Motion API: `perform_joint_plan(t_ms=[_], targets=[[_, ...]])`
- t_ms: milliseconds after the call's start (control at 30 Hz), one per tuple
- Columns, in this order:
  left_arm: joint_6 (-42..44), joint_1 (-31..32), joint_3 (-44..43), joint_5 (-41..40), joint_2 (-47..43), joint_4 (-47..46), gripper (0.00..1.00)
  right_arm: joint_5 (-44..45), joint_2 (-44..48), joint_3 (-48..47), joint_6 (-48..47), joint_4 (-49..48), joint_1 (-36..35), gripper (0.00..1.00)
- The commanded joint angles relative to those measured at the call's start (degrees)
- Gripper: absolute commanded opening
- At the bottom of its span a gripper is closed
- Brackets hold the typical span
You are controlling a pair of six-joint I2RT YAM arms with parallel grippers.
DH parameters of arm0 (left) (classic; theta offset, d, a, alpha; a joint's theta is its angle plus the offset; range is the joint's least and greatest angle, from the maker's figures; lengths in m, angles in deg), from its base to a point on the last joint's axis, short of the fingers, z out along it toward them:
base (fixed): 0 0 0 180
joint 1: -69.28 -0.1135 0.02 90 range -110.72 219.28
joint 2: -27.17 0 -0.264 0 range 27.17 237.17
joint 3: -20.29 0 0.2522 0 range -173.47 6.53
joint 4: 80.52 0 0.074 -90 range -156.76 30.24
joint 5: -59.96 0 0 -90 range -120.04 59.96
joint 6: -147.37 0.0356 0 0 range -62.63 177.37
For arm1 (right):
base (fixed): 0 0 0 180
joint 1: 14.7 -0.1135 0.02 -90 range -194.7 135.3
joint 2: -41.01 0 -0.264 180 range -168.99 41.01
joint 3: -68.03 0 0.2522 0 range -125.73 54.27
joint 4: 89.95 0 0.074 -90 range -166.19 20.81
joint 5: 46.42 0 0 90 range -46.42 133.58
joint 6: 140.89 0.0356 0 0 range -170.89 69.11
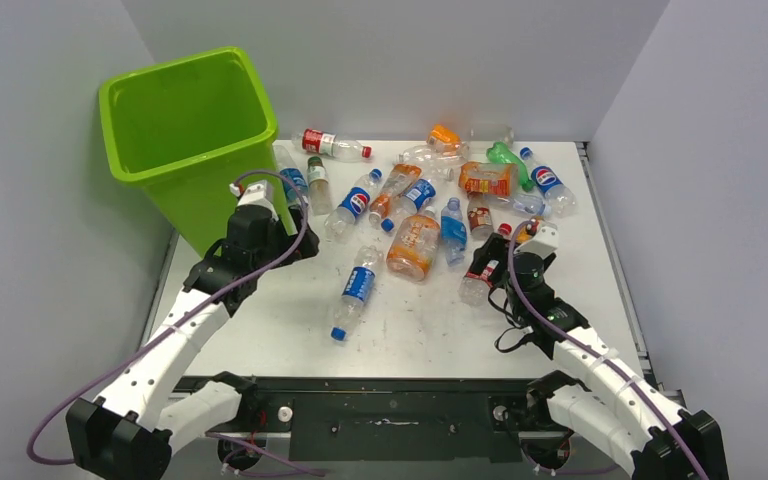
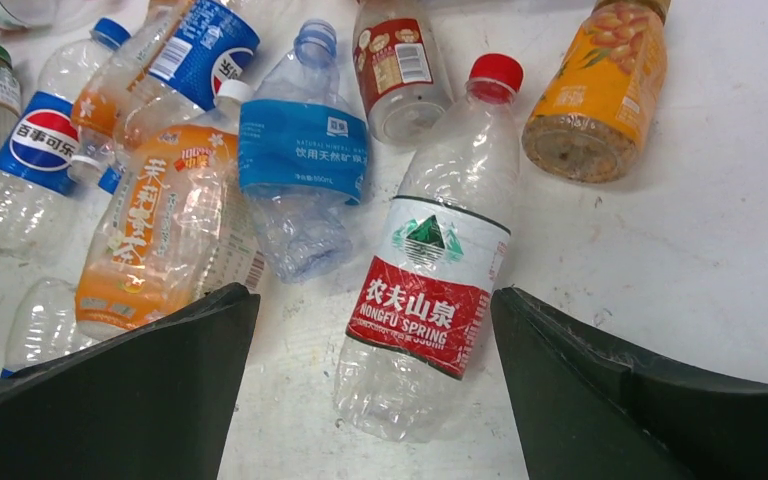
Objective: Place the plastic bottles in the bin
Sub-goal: Pick up the plastic bottle at the center of the board.
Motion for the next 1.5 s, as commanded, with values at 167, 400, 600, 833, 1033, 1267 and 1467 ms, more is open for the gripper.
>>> perform_joint_plan(t_ms=[167,400,600,833,1033,1267,1467], targets=[[-5.1,-0.1,5.5,0.0,-9.7,-10.3,0.96,4.4,-1.2,-4.1,1.3,8.1,0.0,0.9],[-3.4,-0.7,9.1,5.9,-13.2,-15.4,0.96,-2.3,-2.5,-2.9,4.1,12.7,10.6,0.9],[-1.5,-0.9,8.7,7.4,-13.6,-14.8,0.96,-9.7,-4.6,-0.7,3.7,10.9,13.0,0.9],[-0.9,-0.8,9.1,11.1,-14.2,-15.4,0.96,-14.6,-12.4,2.2,8.1,0.9,13.0,0.9],[-0.6,-0.7,9.2,11.6,-14.3,-15.6,0.96,-16.5,-20.1,2.9,8.5,-7.1,13.0,0.94],[-0.2,-0.7,9.6,12.2,-14.8,-16.4,0.96,-18.5,-20.4,4.0,10.3,-11.5,12.9,0.91],[-0.3,-0.8,9.8,12.8,-15.0,-17.0,0.96,-14.8,-10.3,4.5,13.9,-9.3,12.7,0.9]])
